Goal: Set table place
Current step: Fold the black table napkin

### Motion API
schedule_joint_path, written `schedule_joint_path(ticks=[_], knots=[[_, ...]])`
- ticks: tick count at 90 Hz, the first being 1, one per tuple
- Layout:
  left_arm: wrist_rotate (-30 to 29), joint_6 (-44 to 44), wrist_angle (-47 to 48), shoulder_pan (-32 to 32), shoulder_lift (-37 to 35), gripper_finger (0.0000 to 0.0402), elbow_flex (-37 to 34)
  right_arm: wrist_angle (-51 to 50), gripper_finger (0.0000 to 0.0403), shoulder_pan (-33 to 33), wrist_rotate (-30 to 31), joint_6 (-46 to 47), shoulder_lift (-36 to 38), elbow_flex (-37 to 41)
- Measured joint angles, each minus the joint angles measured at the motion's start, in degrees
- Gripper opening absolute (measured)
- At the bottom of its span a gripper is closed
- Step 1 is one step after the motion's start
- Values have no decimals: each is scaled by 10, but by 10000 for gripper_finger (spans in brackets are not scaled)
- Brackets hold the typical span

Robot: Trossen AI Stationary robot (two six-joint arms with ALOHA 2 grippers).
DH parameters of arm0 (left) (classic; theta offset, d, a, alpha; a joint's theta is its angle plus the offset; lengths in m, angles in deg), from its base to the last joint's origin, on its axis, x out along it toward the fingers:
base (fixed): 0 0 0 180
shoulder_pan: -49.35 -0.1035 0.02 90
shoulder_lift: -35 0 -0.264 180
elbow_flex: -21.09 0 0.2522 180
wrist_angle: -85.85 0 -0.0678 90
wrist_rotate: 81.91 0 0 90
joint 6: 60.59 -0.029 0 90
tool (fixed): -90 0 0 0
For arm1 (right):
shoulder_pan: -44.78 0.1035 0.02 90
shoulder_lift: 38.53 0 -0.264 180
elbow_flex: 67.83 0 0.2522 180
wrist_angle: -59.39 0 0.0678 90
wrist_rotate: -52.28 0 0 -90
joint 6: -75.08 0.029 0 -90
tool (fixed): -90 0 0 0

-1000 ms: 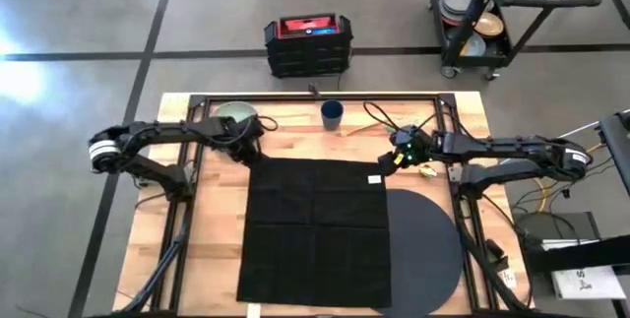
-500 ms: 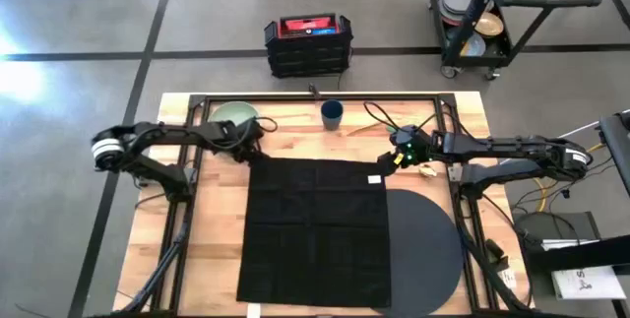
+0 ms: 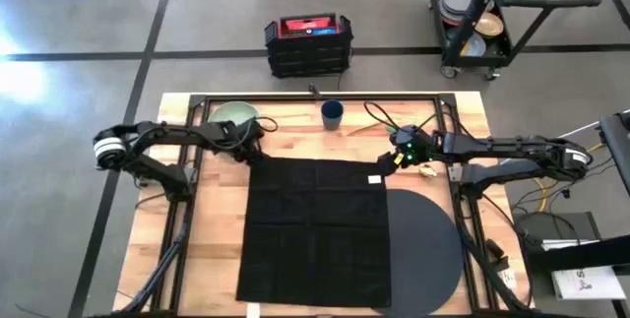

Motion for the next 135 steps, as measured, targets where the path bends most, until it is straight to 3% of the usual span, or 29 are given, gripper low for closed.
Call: schedule_joint_path(ticks=[33, 66, 89, 112, 135], knots=[[41, 0, -14, 2, -1, 3, 0, -10, 118, 0, 1, -4, 0, 0], [68, 0, -18, 3, -6, 0, -1, -55, 137, -8, 30, -4, -15, 8], [91, 0, -36, 4, -9, 0, -1, 12, 148, -23, 29, -23, -95, 7], [92, 0, -35, 4, -9, 0, -1, 50, 139, -24, 13, -24, -162, 2], [92, -3, -35, 5, -9, 0, -1, 59, 124, -24, 9, -23, -169, 3]])
